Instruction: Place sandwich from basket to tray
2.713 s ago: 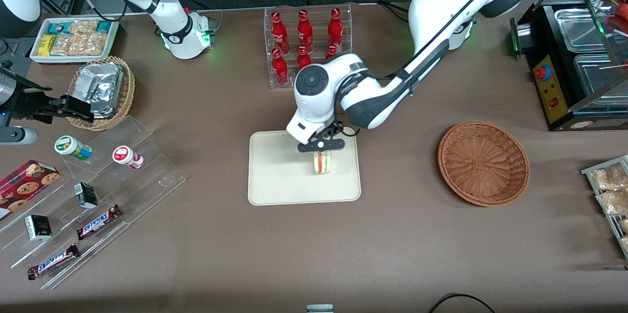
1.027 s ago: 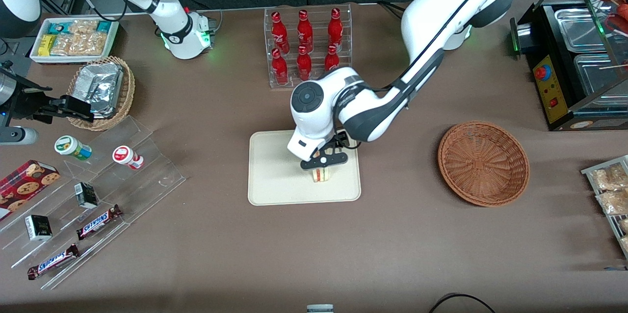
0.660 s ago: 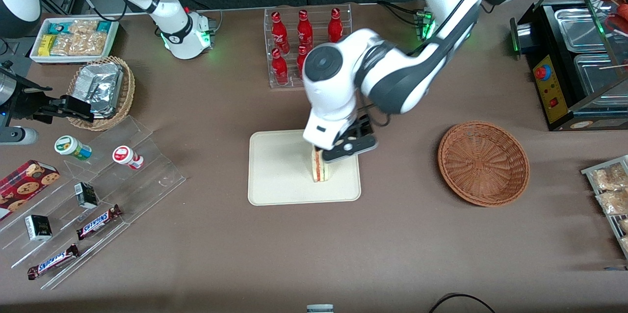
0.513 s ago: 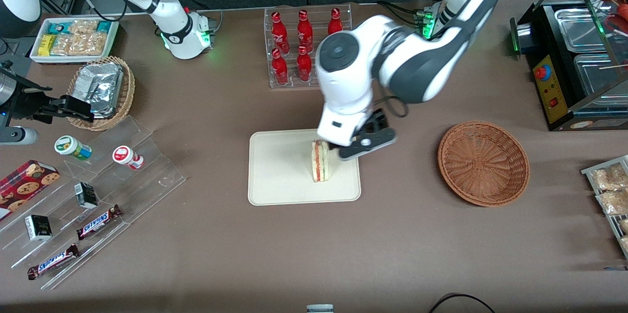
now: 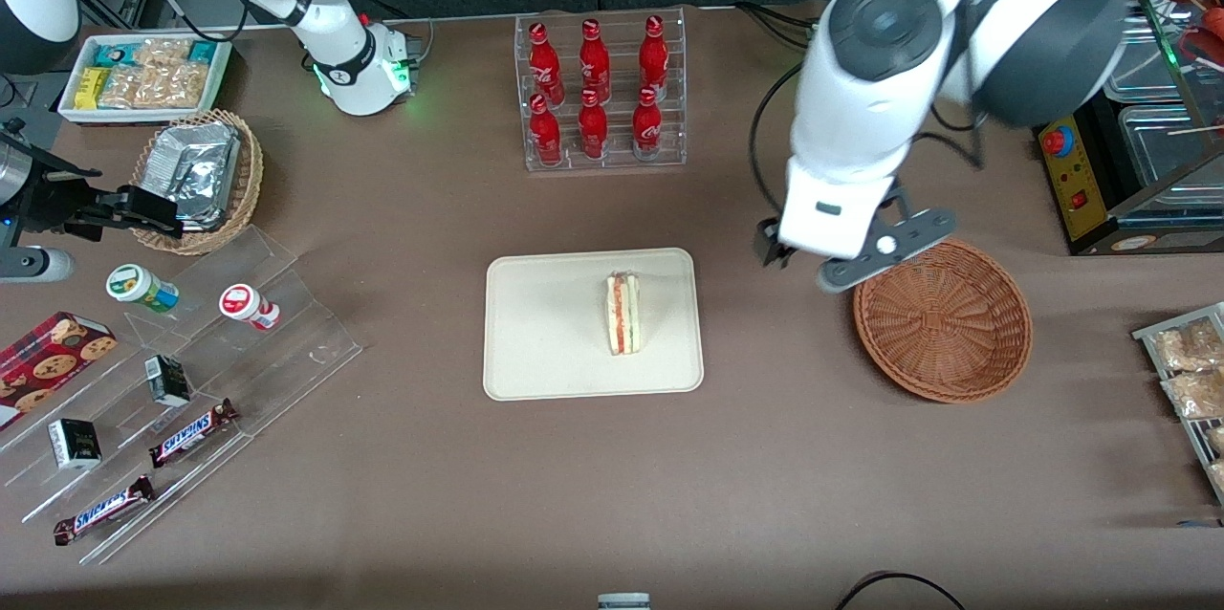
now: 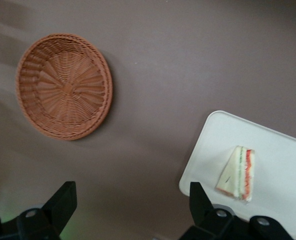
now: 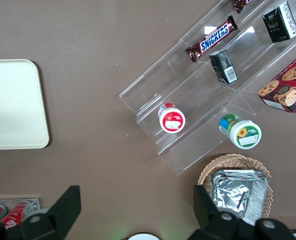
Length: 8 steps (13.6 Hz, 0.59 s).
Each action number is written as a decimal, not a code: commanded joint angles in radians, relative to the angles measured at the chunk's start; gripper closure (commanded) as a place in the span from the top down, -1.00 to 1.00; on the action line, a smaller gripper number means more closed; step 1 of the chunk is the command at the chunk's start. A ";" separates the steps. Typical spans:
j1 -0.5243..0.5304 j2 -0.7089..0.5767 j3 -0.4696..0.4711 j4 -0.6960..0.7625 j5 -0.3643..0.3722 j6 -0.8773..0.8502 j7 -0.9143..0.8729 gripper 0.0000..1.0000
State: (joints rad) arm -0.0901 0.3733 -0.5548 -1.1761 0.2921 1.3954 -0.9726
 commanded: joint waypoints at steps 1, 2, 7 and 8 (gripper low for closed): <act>0.012 -0.123 0.134 -0.043 -0.118 -0.045 0.182 0.99; 0.007 -0.146 0.195 -0.045 -0.155 -0.076 0.258 0.98; 0.012 -0.290 0.419 -0.124 -0.290 -0.121 0.542 0.99; 0.013 -0.313 0.456 -0.144 -0.294 -0.121 0.598 0.99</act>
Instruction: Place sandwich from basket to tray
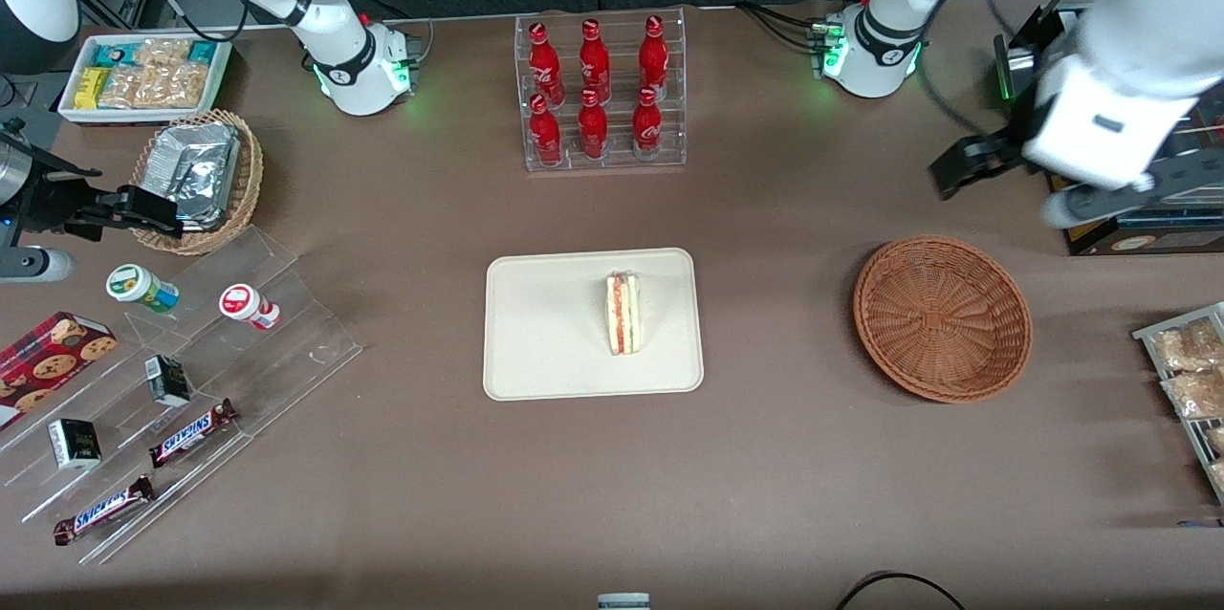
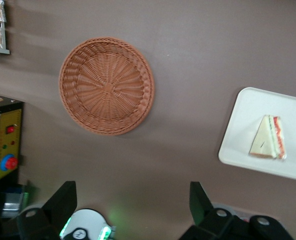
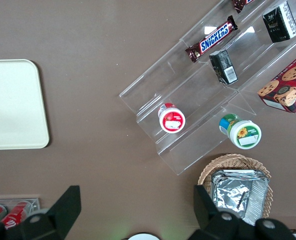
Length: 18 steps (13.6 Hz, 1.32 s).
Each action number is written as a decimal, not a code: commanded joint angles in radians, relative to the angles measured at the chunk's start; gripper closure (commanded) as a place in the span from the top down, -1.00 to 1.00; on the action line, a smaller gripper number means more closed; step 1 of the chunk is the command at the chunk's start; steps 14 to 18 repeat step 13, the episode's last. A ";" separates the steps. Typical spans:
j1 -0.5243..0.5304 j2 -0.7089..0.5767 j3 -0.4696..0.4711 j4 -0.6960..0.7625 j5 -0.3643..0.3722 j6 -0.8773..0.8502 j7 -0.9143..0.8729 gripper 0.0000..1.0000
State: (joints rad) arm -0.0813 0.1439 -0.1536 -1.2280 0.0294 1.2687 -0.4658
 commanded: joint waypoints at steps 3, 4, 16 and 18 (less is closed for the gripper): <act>0.005 -0.119 0.118 -0.123 -0.028 -0.014 0.147 0.99; 0.005 -0.121 0.127 -0.123 -0.028 -0.031 0.179 0.99; 0.020 -0.099 0.175 -0.094 -0.028 -0.019 0.368 0.99; 0.020 -0.099 0.175 -0.094 -0.028 -0.019 0.368 0.99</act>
